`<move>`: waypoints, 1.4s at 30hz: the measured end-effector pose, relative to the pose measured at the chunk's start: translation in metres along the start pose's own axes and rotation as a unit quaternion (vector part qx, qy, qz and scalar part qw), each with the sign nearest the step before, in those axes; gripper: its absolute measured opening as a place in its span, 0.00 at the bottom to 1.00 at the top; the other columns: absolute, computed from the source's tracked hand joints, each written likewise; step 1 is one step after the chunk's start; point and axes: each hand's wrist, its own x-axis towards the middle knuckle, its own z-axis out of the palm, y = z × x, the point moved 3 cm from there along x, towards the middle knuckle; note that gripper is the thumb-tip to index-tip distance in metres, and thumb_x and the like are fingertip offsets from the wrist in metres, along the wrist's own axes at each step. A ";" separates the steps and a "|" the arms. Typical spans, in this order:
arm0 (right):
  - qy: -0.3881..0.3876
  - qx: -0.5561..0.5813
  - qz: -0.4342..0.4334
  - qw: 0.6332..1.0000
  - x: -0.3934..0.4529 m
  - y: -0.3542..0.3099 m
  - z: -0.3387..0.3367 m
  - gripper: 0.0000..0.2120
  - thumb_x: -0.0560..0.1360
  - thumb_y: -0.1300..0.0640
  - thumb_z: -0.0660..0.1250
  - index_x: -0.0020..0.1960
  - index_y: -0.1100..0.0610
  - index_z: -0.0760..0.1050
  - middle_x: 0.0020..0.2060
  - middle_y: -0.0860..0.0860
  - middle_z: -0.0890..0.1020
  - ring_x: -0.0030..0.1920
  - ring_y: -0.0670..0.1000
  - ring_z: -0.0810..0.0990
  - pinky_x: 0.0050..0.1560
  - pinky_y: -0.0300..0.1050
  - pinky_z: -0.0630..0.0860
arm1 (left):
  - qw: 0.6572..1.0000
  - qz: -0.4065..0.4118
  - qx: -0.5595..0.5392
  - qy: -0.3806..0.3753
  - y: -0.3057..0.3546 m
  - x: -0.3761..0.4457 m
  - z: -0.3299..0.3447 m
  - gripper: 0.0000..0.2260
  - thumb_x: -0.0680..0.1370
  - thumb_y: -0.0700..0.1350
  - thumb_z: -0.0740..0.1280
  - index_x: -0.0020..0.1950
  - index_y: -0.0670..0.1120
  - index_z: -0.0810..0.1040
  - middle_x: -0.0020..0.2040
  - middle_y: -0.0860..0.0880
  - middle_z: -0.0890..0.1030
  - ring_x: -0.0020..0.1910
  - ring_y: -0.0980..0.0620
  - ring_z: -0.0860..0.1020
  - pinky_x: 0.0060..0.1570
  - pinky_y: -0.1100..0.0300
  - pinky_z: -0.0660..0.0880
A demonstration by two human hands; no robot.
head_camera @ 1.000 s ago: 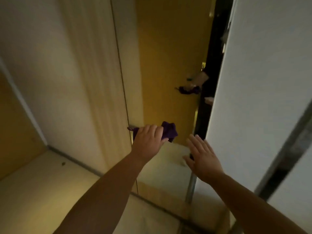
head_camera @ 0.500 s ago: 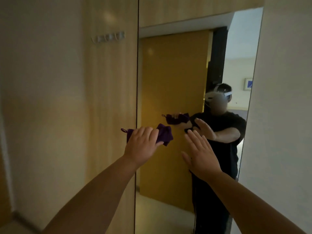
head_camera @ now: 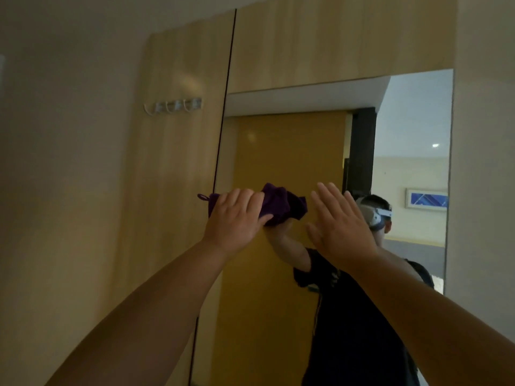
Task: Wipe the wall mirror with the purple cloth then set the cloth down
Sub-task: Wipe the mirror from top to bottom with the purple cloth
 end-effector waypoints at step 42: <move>0.075 -0.201 0.146 0.966 0.111 0.040 0.028 0.35 0.81 0.35 0.41 0.80 0.56 0.49 0.80 0.55 0.49 0.79 0.55 0.40 0.78 0.58 0.41 | 0.989 0.045 -0.135 -0.026 -0.114 0.189 0.110 0.30 0.84 0.59 0.49 0.81 0.43 0.48 0.81 0.45 0.48 0.80 0.49 0.46 0.77 0.52 0.43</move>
